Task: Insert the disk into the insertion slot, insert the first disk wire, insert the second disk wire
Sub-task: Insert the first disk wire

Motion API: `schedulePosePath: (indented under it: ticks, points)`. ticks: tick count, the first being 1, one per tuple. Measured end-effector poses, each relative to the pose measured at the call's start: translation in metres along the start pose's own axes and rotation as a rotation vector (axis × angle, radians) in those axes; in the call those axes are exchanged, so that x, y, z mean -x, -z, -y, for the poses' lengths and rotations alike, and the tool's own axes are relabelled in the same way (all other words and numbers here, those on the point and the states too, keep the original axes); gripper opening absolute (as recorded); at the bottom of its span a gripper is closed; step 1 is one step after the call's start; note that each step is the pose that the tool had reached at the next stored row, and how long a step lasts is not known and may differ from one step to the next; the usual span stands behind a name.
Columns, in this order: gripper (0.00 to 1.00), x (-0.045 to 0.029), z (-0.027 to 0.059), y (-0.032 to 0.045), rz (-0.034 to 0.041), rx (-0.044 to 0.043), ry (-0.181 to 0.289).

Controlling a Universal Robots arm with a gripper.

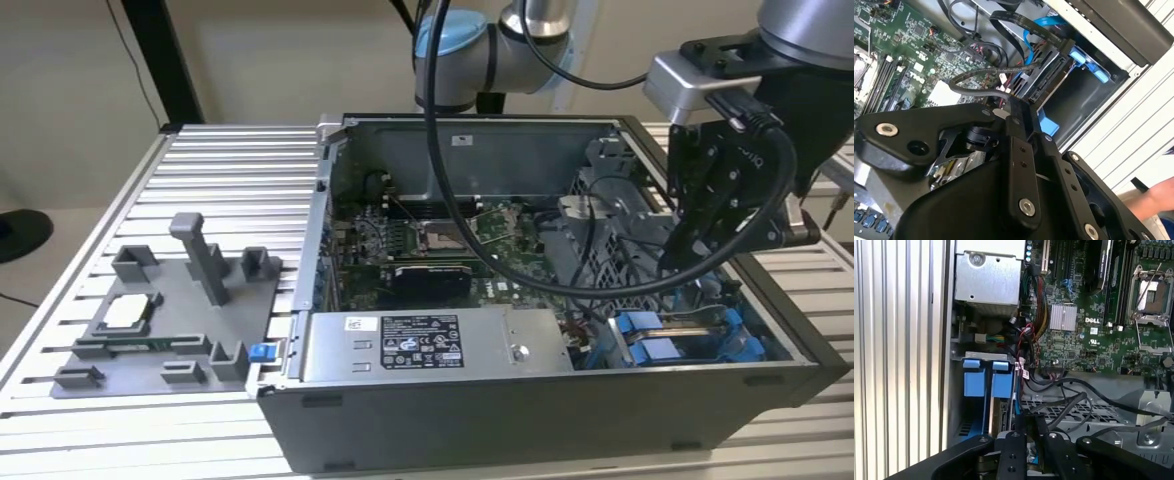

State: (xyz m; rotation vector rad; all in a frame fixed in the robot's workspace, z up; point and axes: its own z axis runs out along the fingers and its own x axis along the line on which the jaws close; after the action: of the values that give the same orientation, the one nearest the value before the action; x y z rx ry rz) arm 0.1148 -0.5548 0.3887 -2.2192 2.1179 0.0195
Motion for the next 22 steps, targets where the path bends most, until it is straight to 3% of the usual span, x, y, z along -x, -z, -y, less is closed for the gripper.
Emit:
schedulePosePath:
  ticks: [11,17,22]
  points:
    - [0.0,-0.0182,0.0254,-0.0006,0.0015,0.0017,0.0]
    - [0.0,-0.0237,0.0289,-0.008,0.0108,0.0012,-0.002]
    - [0.0,-0.0246,0.0317,-0.0173,0.0123,-0.0002,-0.021]
